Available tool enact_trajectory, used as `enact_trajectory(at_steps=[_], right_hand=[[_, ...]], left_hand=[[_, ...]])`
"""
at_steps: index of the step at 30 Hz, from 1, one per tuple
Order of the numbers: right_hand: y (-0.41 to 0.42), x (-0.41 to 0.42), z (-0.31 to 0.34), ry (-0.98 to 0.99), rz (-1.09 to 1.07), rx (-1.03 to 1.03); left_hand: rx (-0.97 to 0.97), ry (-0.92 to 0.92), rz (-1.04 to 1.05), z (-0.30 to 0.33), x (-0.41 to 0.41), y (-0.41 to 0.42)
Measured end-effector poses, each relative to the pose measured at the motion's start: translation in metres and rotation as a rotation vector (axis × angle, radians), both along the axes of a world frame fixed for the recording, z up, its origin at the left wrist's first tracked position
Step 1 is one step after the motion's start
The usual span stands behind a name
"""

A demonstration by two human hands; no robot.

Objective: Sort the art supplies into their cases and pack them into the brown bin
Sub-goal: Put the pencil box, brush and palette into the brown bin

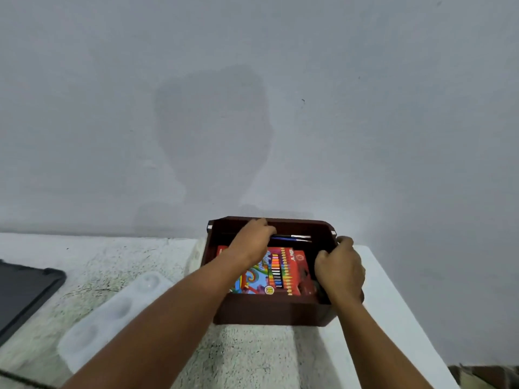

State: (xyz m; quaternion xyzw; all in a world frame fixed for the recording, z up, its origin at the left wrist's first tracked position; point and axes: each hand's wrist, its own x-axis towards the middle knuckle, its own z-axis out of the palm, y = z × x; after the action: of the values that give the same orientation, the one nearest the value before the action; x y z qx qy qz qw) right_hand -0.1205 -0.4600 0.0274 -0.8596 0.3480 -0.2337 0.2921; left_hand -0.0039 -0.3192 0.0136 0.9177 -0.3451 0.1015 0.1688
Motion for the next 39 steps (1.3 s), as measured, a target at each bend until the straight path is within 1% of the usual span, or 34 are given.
enact_trajectory(at_steps=[4,6,8,11,13,15,16,18,19,23,24,26,28,31,33,39], right_hand=[[-0.001,0.001,-0.002,0.030,0.018,-0.040],[-0.001,0.003,-0.005,0.077,0.036,-0.074],[-0.001,0.005,-0.007,0.145,0.053,-0.106],[-0.002,0.007,-0.006,0.222,0.068,-0.141],[-0.001,0.009,-0.006,0.249,0.073,-0.158],[-0.004,0.010,-0.005,0.266,0.069,-0.165],[-0.001,0.011,-0.007,0.280,0.077,-0.160],[0.002,0.014,-0.010,0.291,0.076,-0.165],[-0.003,0.012,-0.009,0.293,0.054,-0.173],[0.007,0.017,-0.010,0.331,0.072,-0.186],[0.010,0.017,-0.010,0.341,0.072,-0.188],[0.017,0.018,-0.010,0.344,0.076,-0.197],[0.021,0.017,-0.010,0.341,0.078,-0.208],[0.027,0.014,-0.010,0.340,0.080,-0.222],[0.030,0.012,-0.011,0.337,0.077,-0.223],[0.040,0.003,-0.010,0.349,0.075,-0.231]], left_hand=[[0.059,0.061,0.047,-0.007,0.008,0.002],[0.040,0.096,0.046,-0.009,0.009,0.006],[0.001,0.103,0.037,-0.007,0.008,0.013],[-0.087,0.044,0.039,0.004,0.006,0.038],[-0.185,0.029,0.092,0.013,0.006,0.069],[-0.222,0.042,0.190,0.019,0.005,0.106],[-0.189,0.067,0.263,0.017,0.002,0.133],[-0.048,0.148,0.375,0.015,-0.005,0.186],[0.039,0.219,0.377,0.013,-0.008,0.205],[0.422,0.616,0.321,0.001,-0.039,0.291],[0.497,0.676,0.306,-0.001,-0.047,0.304],[0.596,0.729,0.284,-0.010,-0.061,0.327],[0.623,0.731,0.263,-0.022,-0.070,0.342],[0.651,0.640,0.217,-0.042,-0.078,0.352],[0.637,0.586,0.194,-0.051,-0.081,0.354],[0.622,0.480,0.126,-0.049,-0.087,0.361]])
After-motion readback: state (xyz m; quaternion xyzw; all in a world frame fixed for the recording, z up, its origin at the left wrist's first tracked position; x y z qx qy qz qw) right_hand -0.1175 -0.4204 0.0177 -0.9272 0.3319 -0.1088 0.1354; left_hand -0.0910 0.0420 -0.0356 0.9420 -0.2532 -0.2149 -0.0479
